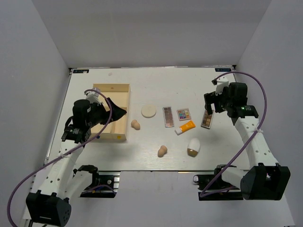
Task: Organize the makeup
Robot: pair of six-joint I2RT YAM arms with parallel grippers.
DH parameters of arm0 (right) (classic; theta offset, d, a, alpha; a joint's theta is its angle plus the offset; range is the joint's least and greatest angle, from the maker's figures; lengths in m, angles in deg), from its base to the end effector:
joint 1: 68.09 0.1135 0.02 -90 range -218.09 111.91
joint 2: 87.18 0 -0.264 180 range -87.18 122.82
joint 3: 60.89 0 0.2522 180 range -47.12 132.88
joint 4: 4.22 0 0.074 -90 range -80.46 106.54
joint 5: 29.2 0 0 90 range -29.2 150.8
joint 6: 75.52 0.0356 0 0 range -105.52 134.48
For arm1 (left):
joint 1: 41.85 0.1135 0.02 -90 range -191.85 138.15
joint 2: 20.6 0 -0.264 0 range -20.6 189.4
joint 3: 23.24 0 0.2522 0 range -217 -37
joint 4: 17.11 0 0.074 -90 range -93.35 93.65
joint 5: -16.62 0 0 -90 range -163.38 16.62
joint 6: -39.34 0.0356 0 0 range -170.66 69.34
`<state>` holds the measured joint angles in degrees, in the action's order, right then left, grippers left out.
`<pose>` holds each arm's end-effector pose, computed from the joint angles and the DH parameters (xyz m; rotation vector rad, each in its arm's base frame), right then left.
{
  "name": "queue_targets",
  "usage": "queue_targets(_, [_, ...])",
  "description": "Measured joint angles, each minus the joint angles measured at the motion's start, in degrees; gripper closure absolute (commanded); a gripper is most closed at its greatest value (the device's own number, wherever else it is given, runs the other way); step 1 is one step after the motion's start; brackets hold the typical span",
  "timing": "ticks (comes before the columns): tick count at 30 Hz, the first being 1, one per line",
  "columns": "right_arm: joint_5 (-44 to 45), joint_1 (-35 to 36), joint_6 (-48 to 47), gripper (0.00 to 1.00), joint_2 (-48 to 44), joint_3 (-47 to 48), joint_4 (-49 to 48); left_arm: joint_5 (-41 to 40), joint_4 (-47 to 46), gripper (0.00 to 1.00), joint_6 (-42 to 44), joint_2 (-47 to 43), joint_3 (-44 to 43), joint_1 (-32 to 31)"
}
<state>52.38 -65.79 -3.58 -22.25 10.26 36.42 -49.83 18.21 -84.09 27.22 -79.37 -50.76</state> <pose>0.2485 0.0152 0.3182 -0.4648 2.1137 0.0014 0.1828 -0.0431 0.2972 -0.1837 2.1070 -0.8720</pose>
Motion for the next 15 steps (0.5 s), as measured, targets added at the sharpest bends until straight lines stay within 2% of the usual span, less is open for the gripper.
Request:
queue_targets(7, [-3.3, 0.0, -2.0, 0.11, 2.0, 1.3, 0.5, 0.5, -1.0, 0.03, 1.5, 7.3, -4.7, -1.7])
queue_targets(14, [-10.3, 0.0, -11.2, 0.11, 2.4, 2.9, 4.4, 0.2, -1.5, 0.11, 2.8, 17.4, -11.9, -7.3])
queue_targets(15, [-11.3, 0.1, -12.9, 0.11, 2.3, 2.9, 5.3, -0.1, -1.5, 0.15, 2.9, 18.4, -12.8, -8.0])
